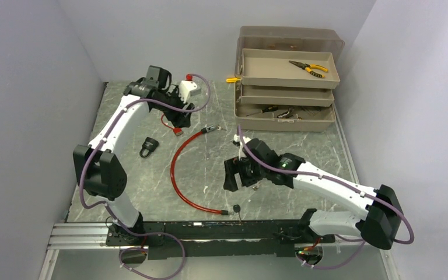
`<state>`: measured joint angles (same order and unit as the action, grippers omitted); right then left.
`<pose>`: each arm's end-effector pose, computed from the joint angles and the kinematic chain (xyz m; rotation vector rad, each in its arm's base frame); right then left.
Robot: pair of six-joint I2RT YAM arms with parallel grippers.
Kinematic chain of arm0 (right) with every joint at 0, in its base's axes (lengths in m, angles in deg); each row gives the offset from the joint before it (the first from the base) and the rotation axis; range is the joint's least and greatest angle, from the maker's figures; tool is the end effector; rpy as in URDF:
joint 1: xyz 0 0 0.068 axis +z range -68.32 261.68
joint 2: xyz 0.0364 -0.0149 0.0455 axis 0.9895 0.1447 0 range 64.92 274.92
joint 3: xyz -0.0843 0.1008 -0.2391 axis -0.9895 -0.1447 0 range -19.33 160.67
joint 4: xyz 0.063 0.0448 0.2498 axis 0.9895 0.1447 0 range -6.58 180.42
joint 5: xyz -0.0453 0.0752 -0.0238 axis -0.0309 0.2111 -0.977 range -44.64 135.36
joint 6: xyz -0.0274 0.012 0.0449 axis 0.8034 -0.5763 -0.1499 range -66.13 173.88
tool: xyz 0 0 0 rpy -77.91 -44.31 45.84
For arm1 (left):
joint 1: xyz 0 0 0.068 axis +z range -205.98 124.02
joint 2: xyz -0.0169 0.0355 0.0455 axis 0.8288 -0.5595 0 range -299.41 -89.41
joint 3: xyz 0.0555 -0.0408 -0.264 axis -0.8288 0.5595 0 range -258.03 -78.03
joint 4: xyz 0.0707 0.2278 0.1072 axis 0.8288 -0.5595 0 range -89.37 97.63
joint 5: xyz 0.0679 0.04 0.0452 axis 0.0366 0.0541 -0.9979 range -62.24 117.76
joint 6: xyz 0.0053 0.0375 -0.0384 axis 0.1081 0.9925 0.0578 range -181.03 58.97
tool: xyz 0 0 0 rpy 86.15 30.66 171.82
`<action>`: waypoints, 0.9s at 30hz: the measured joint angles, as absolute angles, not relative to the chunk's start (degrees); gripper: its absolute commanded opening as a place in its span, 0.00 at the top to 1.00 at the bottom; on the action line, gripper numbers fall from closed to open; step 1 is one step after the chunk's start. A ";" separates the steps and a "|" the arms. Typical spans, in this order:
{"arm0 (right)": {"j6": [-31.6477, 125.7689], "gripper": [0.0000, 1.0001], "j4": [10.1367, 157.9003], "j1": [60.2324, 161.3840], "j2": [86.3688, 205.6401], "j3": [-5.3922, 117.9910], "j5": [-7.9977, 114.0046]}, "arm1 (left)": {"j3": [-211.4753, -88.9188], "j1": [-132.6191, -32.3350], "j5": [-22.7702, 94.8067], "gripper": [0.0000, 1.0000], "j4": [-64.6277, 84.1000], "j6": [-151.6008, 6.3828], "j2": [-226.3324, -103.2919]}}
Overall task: Unlock with the key
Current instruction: Place the lock at the center of the board.
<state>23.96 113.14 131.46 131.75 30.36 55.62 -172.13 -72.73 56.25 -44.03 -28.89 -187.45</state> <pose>0.1519 0.1893 0.2618 -0.5290 2.4971 0.8222 0.3445 -0.1214 0.3311 1.1838 2.1411 -0.5127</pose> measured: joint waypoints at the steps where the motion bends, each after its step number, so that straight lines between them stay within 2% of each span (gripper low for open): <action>1: 23.59 0.17 113.66 132.95 131.73 29.68 54.16 | -172.11 -71.86 56.58 0.30 -44.66 -28.93 -187.03; 6: 20.45 0.30 114.97 140.73 132.63 26.29 46.51 | -171.89 -66.57 57.71 0.31 -47.96 -29.24 -186.46; 10: 17.56 0.36 116.00 147.50 136.54 25.90 40.50 | -168.83 -63.11 57.69 0.31 -49.45 -29.37 -184.58; 16: 14.02 0.56 115.87 153.14 138.61 24.15 34.82 | -166.36 -61.76 57.73 0.30 -51.81 -30.00 -178.88; 21: 12.27 0.58 114.60 153.36 139.55 21.64 32.94 | -164.79 -61.10 57.76 0.30 -52.00 -30.66 -174.42; 24: 11.81 0.52 113.60 153.54 140.87 20.59 32.76 | -163.89 -61.04 57.76 0.30 -52.09 -31.01 -173.02; 27: 11.66 0.50 112.26 154.06 142.05 19.80 32.78 | -163.63 -61.04 57.78 0.30 -52.09 -31.73 -172.56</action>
<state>11.66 112.26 154.06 142.05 19.80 32.78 -163.63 -61.04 57.78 -52.09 -31.73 -172.56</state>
